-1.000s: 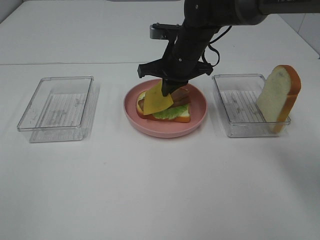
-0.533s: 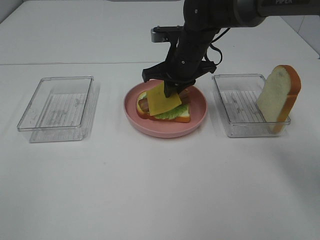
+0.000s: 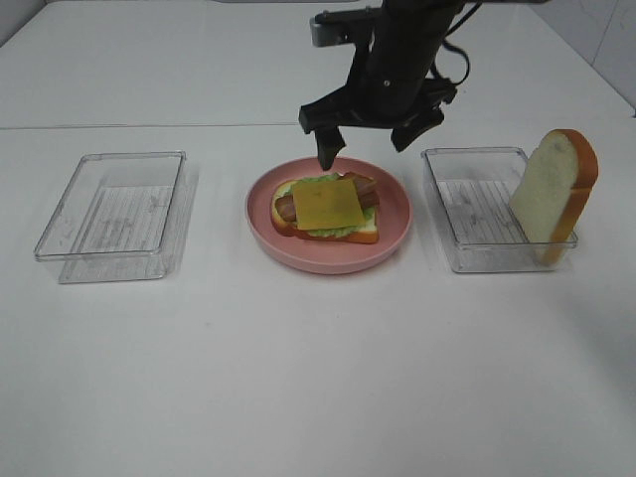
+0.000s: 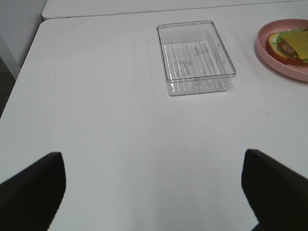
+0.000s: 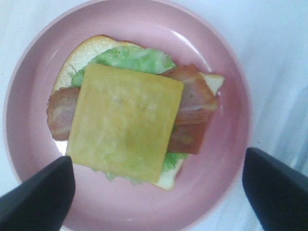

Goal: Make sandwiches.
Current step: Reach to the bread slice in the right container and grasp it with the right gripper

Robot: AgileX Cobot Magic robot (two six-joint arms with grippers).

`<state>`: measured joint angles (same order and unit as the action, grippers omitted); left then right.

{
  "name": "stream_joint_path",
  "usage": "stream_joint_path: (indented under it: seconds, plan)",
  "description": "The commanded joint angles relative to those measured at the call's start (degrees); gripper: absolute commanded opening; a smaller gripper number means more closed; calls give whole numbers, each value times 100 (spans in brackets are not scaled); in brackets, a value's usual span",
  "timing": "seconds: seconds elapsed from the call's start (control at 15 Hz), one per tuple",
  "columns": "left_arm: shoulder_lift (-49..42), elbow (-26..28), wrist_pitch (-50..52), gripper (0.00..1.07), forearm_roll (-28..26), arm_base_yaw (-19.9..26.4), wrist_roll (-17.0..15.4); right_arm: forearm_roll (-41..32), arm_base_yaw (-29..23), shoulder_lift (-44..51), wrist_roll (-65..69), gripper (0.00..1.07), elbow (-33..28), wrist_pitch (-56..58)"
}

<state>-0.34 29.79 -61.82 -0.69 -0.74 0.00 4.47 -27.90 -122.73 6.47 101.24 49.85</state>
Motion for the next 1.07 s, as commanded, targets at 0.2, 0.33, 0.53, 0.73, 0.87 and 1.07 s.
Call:
stream_joint_path:
  seconds: [0.2,0.33,0.53,0.73,0.87,1.07]
  plan:
    - [-11,-17,23,91,-34,6,-46,1226,80,768,172,91,567,1495]
    - [-11,-17,23,91,-34,6,-46,1243,304,928,218,91,842,2023]
    - [-11,-17,23,91,-34,6,-46,722,1031,1283,-63,91,848,2263]
    - [-11,-17,23,91,-34,6,-46,241,1851,1604,-321,91,848,2532]
    - [-11,-17,23,91,-34,6,-46,132,2080,1616,-332,91,848,2630]
    - [-11,-17,23,91,-34,6,-46,-97,2217,1599,-584,91,762,2527]
